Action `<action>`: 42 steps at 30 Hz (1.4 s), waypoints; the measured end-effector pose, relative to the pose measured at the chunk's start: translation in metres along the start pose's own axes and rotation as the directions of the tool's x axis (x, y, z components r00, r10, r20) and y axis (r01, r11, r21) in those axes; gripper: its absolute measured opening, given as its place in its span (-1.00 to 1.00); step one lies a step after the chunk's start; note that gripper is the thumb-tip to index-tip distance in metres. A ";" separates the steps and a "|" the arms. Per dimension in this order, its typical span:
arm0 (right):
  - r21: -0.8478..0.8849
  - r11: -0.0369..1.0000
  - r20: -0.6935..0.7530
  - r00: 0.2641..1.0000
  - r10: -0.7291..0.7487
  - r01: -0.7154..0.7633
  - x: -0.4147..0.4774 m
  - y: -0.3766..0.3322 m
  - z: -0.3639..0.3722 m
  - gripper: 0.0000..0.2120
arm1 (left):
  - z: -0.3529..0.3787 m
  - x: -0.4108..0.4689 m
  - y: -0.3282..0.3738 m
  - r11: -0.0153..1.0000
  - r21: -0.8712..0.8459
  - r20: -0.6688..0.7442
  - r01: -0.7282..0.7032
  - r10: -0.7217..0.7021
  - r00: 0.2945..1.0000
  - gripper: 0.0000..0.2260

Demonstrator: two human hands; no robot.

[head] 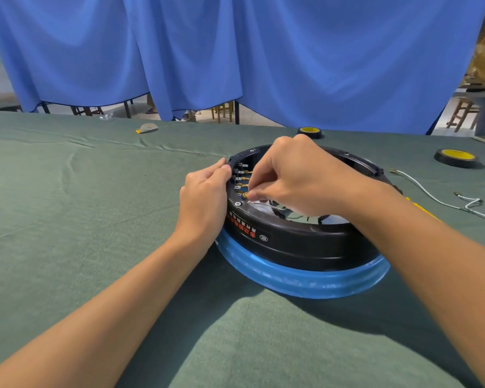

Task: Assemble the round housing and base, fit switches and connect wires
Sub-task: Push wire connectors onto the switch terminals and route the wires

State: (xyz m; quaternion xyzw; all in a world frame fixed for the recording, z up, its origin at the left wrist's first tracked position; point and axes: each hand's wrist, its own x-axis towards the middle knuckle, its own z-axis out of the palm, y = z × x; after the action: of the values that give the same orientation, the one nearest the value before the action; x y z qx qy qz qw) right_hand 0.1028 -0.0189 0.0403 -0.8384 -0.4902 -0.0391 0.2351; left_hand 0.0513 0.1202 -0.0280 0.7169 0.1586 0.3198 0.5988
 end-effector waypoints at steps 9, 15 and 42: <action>-0.098 0.995 -0.056 0.998 -0.008 0.003 0.000 -0.006 0.006 -0.92 | 0.000 0.002 0.000 0.998 -0.040 0.010 0.044 -0.044 0.999 -0.48; -0.089 0.996 -0.045 0.999 -0.025 0.021 0.000 -0.007 0.005 -0.91 | -0.001 0.000 0.003 0.998 -0.033 0.022 0.048 -0.047 0.999 -0.47; -0.109 0.994 -0.005 1.000 -0.027 0.026 -0.002 -0.009 0.004 -0.92 | 0.001 -0.008 0.015 0.995 0.100 0.009 0.008 -0.009 1.000 -0.44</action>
State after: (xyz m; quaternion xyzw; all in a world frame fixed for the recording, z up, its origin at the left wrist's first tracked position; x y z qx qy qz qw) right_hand 0.0941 -0.0150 0.0394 -0.8432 -0.4978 -0.0717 0.1902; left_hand 0.0436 0.1114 -0.0162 0.7469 0.1745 0.3057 0.5641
